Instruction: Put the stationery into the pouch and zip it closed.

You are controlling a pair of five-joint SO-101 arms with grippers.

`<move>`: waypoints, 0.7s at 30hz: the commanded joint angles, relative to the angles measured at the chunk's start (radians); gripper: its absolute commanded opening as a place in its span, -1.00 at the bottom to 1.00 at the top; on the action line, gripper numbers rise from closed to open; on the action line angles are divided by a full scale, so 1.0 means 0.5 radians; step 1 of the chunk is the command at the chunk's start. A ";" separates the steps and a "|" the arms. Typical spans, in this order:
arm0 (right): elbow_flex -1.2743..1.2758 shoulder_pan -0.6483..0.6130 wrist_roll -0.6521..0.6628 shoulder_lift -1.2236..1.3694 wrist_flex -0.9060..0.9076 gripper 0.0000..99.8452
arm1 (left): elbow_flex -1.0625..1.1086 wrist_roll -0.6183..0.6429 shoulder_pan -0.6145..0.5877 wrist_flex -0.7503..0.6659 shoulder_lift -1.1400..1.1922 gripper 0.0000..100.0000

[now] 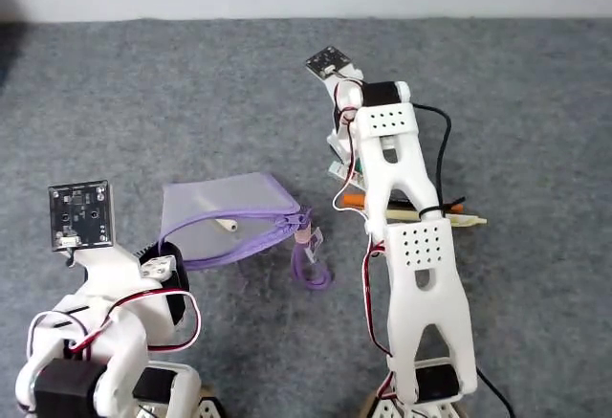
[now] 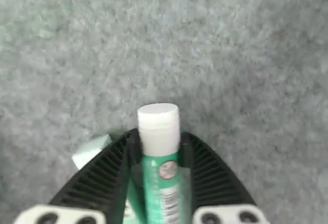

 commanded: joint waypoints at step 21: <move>-0.025 -0.002 -0.190 -1.002 0.548 -0.98 | -0.011 0.021 -0.012 -0.003 0.018 -0.98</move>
